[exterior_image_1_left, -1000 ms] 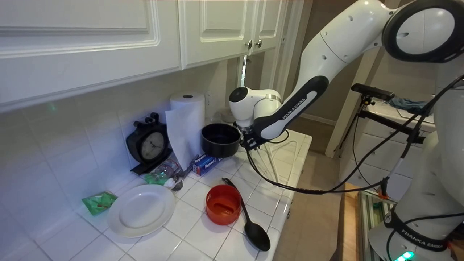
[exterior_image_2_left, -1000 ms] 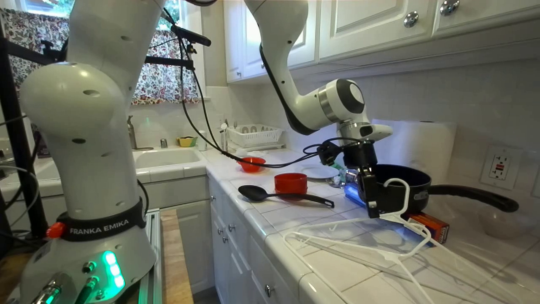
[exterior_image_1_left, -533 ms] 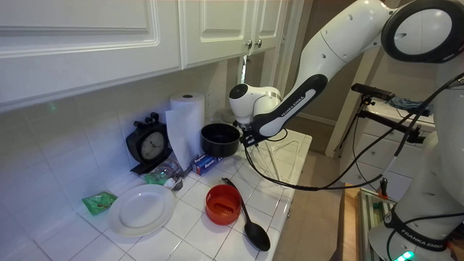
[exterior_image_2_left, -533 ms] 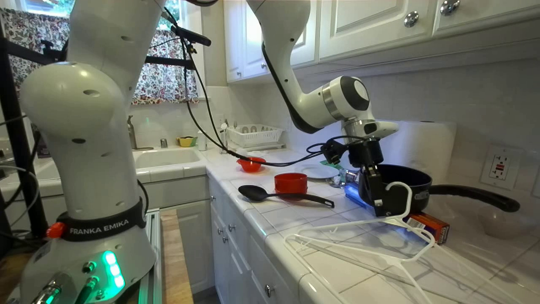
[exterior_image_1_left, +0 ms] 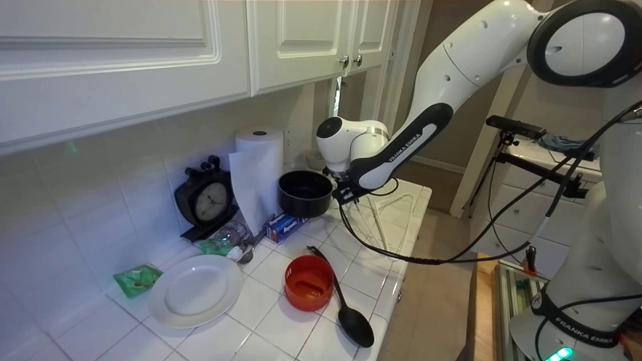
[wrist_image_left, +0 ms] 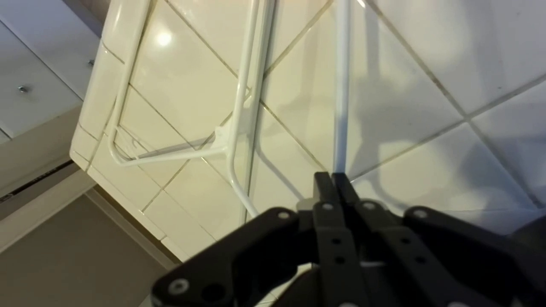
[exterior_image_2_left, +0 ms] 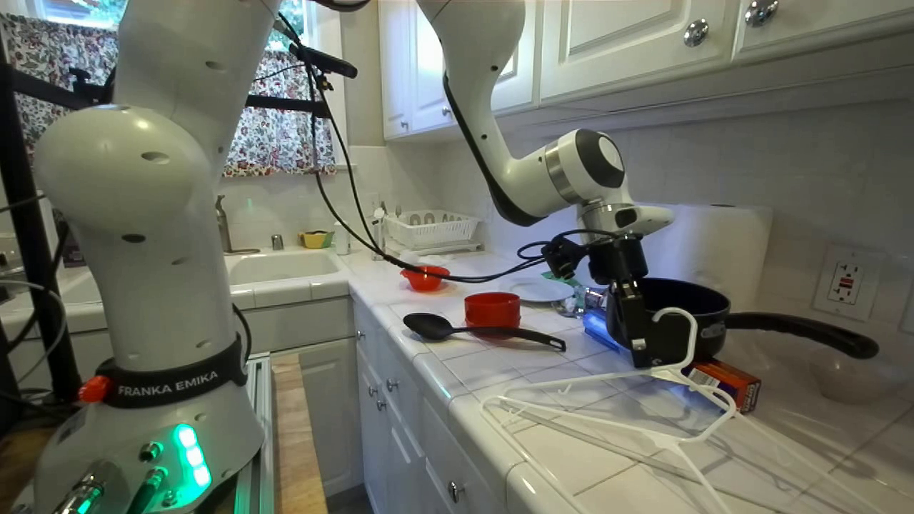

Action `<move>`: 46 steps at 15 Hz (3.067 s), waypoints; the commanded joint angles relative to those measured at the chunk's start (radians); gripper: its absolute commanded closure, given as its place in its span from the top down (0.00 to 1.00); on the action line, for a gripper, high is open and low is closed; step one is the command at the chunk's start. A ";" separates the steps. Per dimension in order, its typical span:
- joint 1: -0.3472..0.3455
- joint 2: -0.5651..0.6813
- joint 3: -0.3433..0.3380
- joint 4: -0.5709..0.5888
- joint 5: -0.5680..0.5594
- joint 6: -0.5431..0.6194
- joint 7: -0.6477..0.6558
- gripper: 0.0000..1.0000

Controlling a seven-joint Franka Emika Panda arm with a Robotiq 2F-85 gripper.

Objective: Put the white hangers on the counter

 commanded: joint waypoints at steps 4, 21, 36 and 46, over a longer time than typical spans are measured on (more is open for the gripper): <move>0.024 0.001 -0.006 0.005 -0.046 -0.053 -0.018 0.50; 0.015 0.052 0.015 0.002 -0.163 -0.031 -0.013 0.97; 0.009 0.062 0.006 0.037 -0.144 -0.046 0.038 0.01; 0.006 0.057 0.007 0.048 -0.123 -0.085 0.056 0.05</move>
